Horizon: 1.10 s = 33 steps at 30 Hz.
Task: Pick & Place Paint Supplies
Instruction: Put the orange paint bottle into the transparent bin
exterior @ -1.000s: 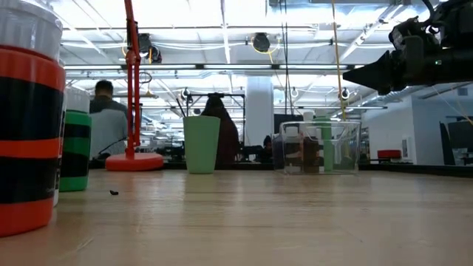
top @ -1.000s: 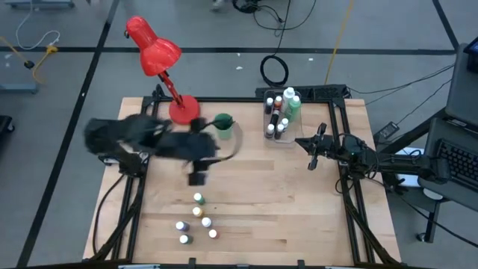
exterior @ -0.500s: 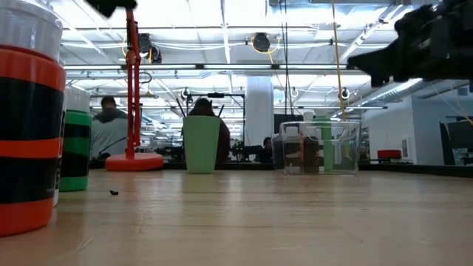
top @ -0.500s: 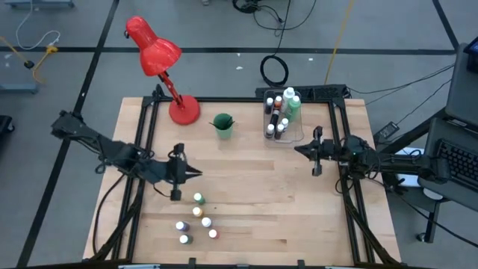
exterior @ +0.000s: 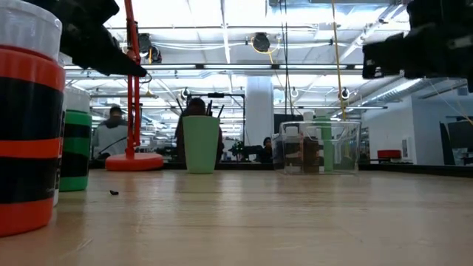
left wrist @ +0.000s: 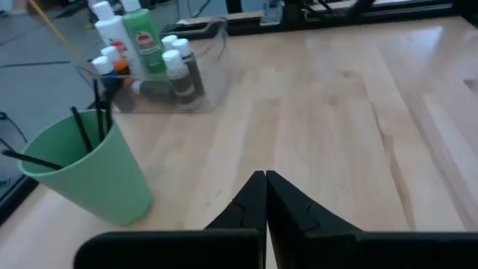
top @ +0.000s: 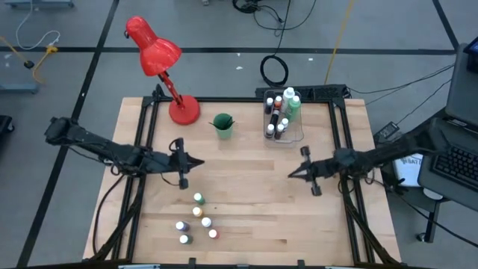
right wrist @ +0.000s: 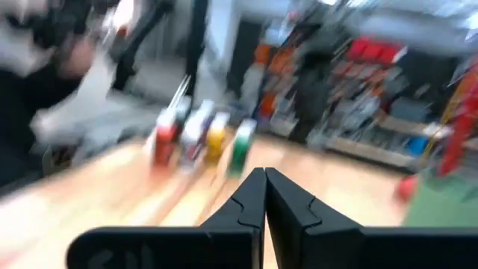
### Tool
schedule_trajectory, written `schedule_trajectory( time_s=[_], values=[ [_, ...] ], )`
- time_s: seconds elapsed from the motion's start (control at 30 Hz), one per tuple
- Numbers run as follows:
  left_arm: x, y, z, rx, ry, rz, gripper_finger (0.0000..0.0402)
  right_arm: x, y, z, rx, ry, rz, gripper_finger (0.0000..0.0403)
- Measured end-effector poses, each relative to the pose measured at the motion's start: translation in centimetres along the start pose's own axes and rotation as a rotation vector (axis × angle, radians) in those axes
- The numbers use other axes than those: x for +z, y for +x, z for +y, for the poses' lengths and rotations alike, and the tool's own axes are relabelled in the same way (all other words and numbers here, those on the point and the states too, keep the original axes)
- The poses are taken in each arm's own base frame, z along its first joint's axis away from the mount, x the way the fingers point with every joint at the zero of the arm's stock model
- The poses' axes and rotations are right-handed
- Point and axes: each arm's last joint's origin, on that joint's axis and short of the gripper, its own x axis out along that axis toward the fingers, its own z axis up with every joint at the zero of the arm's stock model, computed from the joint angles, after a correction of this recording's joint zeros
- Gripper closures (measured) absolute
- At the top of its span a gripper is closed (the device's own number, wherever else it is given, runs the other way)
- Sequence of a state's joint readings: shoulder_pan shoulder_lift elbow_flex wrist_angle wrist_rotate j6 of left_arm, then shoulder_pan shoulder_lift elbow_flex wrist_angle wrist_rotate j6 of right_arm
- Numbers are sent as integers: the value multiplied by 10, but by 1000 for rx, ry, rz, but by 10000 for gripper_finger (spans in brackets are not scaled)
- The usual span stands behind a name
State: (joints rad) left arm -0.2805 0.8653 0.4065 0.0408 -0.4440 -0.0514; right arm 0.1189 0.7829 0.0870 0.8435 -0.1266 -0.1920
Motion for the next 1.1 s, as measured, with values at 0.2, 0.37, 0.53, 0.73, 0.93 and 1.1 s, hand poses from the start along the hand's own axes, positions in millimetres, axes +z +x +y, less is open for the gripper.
schedule_trajectory(
  time_s=[0.2,0.37,0.53,0.73,0.93,1.1],
  values=[
    [2,1,4,14,-19,-16,381,11,54,24,9,-3,5,399],
    [2,1,2,-41,13,-13,378,11,123,47,82,-26,32,399],
    [1,1,2,-64,37,-3,378,2,182,63,102,-51,46,399],
    [-2,1,2,-64,24,26,378,-13,238,72,-9,91,77,380],
    [-8,1,2,-60,-24,85,378,-20,266,84,11,195,85,284],
    [-9,1,2,-55,-114,101,378,-4,275,112,93,261,48,189]
  ],
)
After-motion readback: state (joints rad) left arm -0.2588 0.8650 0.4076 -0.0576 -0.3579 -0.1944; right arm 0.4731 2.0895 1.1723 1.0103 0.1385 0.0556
